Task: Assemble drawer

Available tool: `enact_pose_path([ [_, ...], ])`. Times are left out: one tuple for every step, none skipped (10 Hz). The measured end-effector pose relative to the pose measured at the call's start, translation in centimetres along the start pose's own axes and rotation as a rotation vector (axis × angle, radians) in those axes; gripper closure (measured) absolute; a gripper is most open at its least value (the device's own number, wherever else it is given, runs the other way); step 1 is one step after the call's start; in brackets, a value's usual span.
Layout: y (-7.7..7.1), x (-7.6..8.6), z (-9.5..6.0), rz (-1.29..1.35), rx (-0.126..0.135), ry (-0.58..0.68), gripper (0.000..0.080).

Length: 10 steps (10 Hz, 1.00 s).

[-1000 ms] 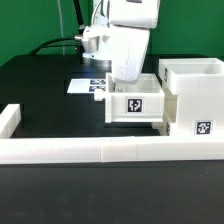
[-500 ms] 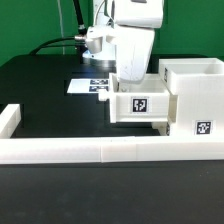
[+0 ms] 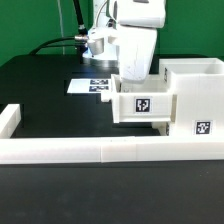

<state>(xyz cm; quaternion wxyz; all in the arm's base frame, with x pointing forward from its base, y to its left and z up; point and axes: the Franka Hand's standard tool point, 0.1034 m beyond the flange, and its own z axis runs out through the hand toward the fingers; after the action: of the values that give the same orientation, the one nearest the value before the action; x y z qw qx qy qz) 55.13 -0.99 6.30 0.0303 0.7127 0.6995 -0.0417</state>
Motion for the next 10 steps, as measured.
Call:
enact_pose_path([
  [-0.19, 0.01, 0.14, 0.000, 0.003, 0.000, 0.0757],
  [-0.55, 0.02, 0.41, -0.001, 0.010, 0.000, 0.0757],
  [-0.69, 0.04, 0.58, -0.001, 0.014, 0.000, 0.0757],
  [-0.75, 0.07, 0.69, -0.002, 0.016, 0.000, 0.0757],
  [-0.76, 0.11, 0.71, -0.002, 0.016, 0.000, 0.0757],
  [-0.72, 0.13, 0.67, 0.000, 0.016, 0.000, 0.0757],
  [-0.66, 0.14, 0.61, 0.000, 0.015, -0.001, 0.0757],
  [-0.62, 0.13, 0.51, 0.002, 0.013, -0.001, 0.0757],
  [-0.53, 0.19, 0.29, 0.001, 0.009, -0.001, 0.0757],
  [-0.48, 0.14, 0.14, 0.002, 0.008, -0.001, 0.0757],
])
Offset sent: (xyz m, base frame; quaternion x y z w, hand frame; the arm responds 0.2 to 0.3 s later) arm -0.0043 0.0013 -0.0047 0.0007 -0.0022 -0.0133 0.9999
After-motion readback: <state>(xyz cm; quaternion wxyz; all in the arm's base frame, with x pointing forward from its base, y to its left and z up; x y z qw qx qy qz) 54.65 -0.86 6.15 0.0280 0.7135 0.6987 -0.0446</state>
